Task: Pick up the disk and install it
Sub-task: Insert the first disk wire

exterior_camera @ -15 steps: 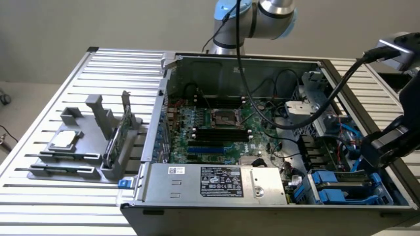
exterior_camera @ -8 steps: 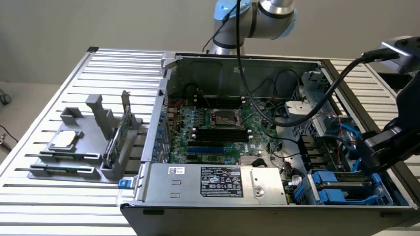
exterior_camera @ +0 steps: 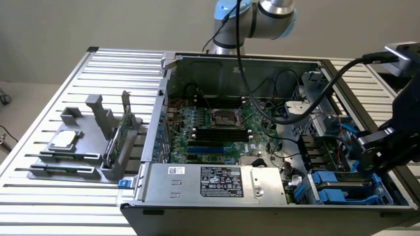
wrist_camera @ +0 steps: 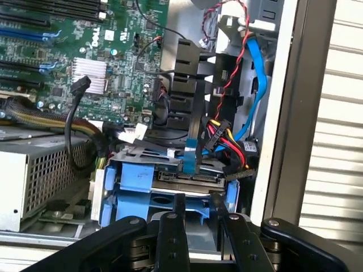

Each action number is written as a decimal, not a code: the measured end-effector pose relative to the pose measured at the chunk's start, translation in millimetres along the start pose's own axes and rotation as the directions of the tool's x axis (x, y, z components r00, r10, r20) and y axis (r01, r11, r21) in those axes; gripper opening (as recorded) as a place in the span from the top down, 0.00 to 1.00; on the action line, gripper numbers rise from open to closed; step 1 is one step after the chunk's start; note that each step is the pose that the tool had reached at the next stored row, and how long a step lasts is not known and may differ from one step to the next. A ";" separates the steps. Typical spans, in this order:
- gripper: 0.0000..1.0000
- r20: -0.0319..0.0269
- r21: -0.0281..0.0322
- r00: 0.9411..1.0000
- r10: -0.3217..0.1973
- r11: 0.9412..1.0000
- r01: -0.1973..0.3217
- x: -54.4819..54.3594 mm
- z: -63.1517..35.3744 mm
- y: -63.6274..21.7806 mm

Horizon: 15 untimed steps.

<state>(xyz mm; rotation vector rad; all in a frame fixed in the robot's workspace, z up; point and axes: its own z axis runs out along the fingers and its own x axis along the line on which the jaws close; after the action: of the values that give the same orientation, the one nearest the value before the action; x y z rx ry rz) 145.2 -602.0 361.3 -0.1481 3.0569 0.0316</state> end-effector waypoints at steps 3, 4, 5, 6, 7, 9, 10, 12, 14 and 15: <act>0.69 0.001 0.004 0.999 0.052 0.999 -0.052 0.2 2.6 -0.1; 0.69 0.001 0.006 0.998 0.069 0.998 -0.069 0.3 3.4 -0.1; 0.69 0.001 0.007 0.996 0.087 0.996 -0.087 0.4 4.3 -0.1; 0.69 0.002 0.008 0.994 0.105 0.994 -0.105 0.5 5.3 -0.1; 0.69 0.002 0.010 0.992 0.122 0.992 -0.122 0.5 6.2 -0.1; 0.69 0.003 0.013 0.988 0.157 0.987 -0.157 0.7 7.9 -0.1; 0.69 0.003 0.014 0.985 0.174 0.985 -0.174 0.7 8.7 -0.1; 0.69 0.004 0.017 0.979 0.206 0.978 -0.206 0.8 9.4 -0.1; 0.69 0.004 0.018 0.973 0.232 0.973 -0.232 0.8 9.5 -0.2; 0.69 0.004 0.017 0.970 0.243 0.970 -0.243 0.9 9.5 -0.2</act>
<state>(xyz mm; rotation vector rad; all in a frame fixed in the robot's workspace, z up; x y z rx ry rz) 145.1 -602.0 351.8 0.2280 3.0524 0.0194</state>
